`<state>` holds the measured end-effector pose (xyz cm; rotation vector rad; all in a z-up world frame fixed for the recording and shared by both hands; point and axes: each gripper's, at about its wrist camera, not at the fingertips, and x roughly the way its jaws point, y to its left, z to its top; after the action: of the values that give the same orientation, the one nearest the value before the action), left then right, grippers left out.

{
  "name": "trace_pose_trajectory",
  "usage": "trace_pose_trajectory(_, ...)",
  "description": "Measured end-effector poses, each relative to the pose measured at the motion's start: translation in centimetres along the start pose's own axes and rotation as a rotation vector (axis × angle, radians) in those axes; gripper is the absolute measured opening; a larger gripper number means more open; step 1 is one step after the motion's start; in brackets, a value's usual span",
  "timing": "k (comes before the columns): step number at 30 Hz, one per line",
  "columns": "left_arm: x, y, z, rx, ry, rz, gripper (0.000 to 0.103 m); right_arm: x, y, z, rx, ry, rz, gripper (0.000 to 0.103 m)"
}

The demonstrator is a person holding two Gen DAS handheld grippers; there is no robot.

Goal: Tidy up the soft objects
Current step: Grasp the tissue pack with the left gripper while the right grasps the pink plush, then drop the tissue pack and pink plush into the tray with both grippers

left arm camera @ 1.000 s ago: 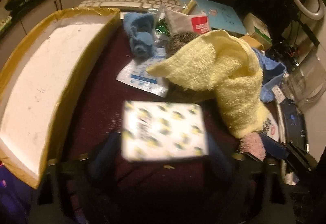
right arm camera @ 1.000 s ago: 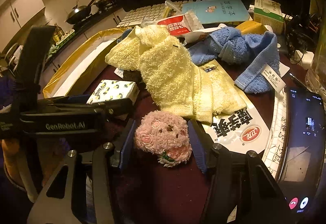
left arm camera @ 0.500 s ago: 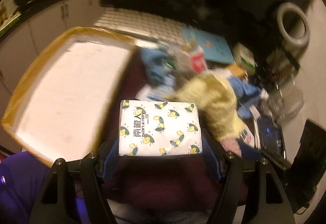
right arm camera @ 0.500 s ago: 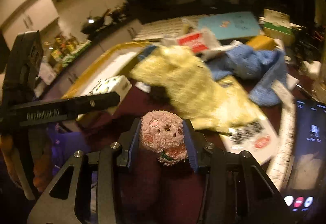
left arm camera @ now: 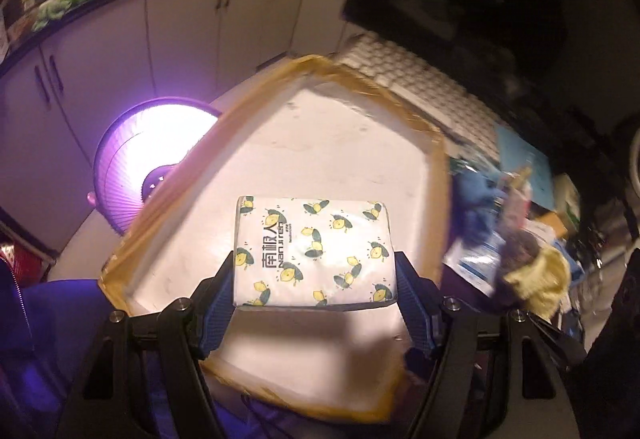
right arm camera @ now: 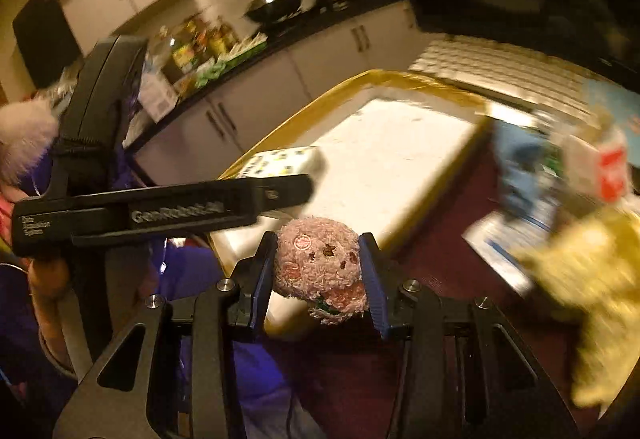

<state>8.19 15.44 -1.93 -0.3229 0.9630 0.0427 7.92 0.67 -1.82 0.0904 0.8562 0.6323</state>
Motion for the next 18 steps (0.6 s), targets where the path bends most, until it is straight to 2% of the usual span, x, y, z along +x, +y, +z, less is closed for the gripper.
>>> trace_pose_trajectory(3,1.4,1.0,0.2,-0.021,0.032,0.000,0.073,2.4,0.9,0.5,-0.032,0.045,-0.009,0.041)
trace_pose_trajectory(6,1.8,1.0,0.2,-0.005,0.023,0.026,0.074,3.8,1.7,0.4,-0.061,0.075,-0.048,0.041)
trace_pose_trajectory(11,1.4,1.7,0.3,-0.033,0.007,-0.058,0.079,4.5,1.3,0.0,-0.044,0.101,-0.006,0.046)
trace_pose_trajectory(12,1.3,2.1,0.4,-0.043,-0.002,-0.081,0.079,4.3,1.2,-0.1,-0.037,0.083,0.013,0.049)
trace_pose_trajectory(15,0.9,2.5,0.5,-0.056,-0.025,-0.126,0.081,3.4,0.9,-0.5,0.003,0.044,0.101,0.072)
trace_pose_trajectory(18,1.6,2.3,0.7,-0.040,0.019,-0.186,0.081,2.7,0.6,-0.7,0.027,0.011,0.116,0.073)
